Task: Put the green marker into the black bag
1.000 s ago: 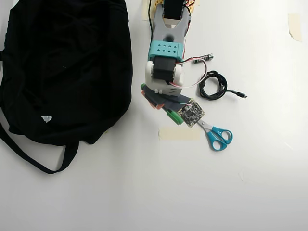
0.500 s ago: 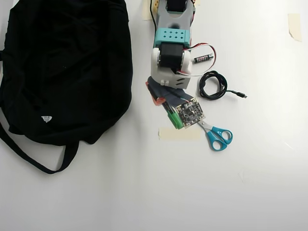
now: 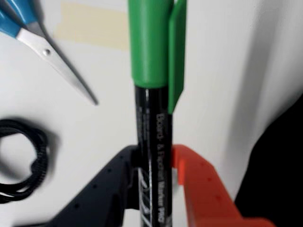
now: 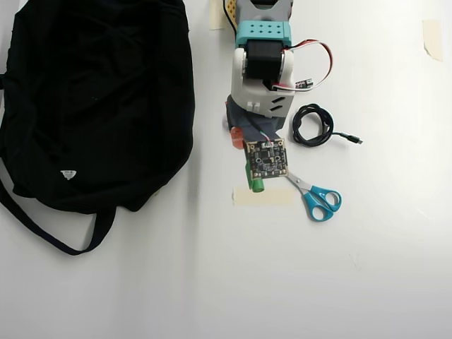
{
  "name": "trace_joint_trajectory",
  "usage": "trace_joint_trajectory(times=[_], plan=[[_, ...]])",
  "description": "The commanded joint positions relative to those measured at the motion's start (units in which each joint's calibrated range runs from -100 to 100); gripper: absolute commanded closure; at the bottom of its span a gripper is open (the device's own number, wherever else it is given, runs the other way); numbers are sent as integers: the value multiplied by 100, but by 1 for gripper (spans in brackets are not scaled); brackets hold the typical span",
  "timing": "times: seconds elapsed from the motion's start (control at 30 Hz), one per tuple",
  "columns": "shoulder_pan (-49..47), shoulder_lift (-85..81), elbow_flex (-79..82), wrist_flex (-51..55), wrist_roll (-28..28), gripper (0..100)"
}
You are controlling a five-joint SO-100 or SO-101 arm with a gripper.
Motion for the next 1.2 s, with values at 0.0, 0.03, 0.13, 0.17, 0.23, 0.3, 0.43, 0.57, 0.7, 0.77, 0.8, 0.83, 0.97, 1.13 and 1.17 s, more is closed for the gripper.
trace_joint_trajectory(times=[0.0,0.03,0.13,0.17,0.23,0.3,0.43,0.57,0.7,0.77,0.8,0.83,0.97,1.13,1.17], plan=[[-95,-619,17,77,-102,98],[-110,-694,17,69,-102,98],[-132,-868,26,69,-102,98],[-132,-935,71,60,-102,98],[-132,-1067,277,51,-102,98],[-132,-1200,574,-26,-102,98],[-140,-1723,1634,-672,-102,98],[-140,-2321,2712,-1310,-102,98],[-140,-2901,3629,-1757,-196,98],[-132,-3167,3979,-1938,-196,98],[-125,-3300,4132,-2016,-201,98],[-125,-3424,4267,-2076,-249,98],[-80,-3864,4707,-2248,-364,98],[-65,-4337,5102,-2257,-458,98],[-65,-4445,5174,-2257,-458,98]])
